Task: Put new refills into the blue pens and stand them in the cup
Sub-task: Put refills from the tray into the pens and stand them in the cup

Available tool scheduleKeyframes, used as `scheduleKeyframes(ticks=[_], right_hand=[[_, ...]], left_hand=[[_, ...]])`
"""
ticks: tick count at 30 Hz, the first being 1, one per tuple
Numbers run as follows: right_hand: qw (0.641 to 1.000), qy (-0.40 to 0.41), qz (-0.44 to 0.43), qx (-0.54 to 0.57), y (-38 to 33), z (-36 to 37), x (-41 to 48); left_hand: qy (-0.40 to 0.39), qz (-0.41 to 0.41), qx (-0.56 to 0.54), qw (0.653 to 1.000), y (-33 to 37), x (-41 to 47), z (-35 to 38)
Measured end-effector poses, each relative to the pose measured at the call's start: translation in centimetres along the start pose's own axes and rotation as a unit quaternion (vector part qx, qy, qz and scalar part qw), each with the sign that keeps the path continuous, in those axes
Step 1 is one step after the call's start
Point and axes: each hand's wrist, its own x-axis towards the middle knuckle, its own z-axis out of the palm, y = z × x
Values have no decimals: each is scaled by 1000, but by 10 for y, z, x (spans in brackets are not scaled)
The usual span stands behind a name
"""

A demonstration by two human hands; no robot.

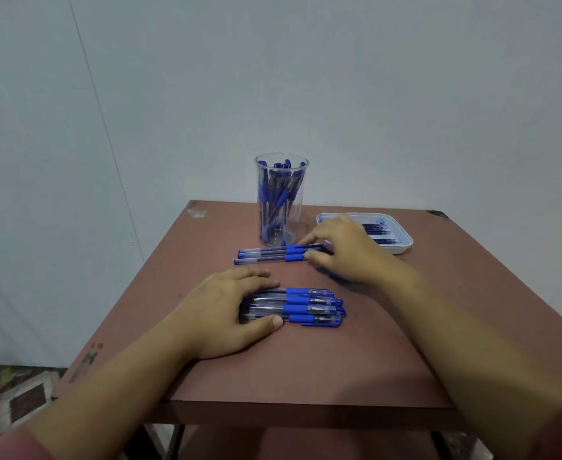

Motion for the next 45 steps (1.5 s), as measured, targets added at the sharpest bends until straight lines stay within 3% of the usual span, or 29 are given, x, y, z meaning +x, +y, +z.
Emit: scheduleKeyframes(ticks=[8, 13, 15, 18, 21, 27, 29, 39, 45], right_hand=[[993, -64, 12, -96, -6, 10, 8], [990, -52, -9, -130, -11, 12, 10], [995, -30, -13, -99, -13, 7, 7], [998, -21, -24, -51, -17, -12, 0], [997, -19, -28, 71, -20, -26, -14], [960, 61, 31, 271, -22, -15, -40], [948, 83, 41, 303, -20, -11, -41], [969, 91, 5, 230, -11, 7, -34], [970, 84, 10, 228, -10, 10, -31]], left_hand=[[11, 8, -5, 1000, 1, 0, 0], [21, 19, -2, 1000, 4, -1, -2], [66, 34, 15, 997, 6, -2, -4], [208, 49, 96, 972, 8, 2, -10], [256, 51, 135, 956, 11, 18, -21], [97, 76, 46, 991, 29, 50, -23], [87, 68, 3, 994, 26, 55, -16], [110, 30, -60, 992, 6, 50, 0], [51, -9, -96, 994, 3, 53, -4]])
